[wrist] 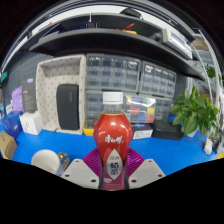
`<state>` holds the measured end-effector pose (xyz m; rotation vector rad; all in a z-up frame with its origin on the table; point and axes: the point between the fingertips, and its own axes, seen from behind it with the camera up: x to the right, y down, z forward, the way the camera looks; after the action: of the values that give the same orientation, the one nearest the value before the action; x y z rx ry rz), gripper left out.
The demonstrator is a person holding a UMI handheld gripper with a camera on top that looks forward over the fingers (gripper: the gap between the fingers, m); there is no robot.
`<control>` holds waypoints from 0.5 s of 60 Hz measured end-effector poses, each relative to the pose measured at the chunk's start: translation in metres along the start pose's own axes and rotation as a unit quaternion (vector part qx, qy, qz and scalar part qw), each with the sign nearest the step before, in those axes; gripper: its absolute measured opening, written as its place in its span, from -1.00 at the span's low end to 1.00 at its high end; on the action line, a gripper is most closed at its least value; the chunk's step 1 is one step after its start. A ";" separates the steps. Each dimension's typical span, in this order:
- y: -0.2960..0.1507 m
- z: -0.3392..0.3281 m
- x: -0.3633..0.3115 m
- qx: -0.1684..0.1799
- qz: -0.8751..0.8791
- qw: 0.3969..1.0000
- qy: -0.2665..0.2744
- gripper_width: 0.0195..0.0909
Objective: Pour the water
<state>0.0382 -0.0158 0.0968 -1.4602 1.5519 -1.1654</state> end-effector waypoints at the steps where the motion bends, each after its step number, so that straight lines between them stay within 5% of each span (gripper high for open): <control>1: 0.007 -0.002 0.001 -0.003 -0.001 1.000 0.000 -0.72; 2: 0.013 0.000 0.001 -0.007 -0.002 1.000 -0.001 -0.57; 4: 0.007 0.001 0.001 0.027 0.009 1.000 -0.002 -0.69; 19: 0.012 -0.006 0.006 0.049 0.039 0.998 -0.007 -0.53; 26: 0.012 -0.007 0.009 0.052 0.053 0.997 -0.003 -0.26; 30: 0.032 -0.007 0.010 0.012 0.063 0.998 0.009 0.20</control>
<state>0.0195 -0.0257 0.0704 -1.3193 1.6123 -1.1210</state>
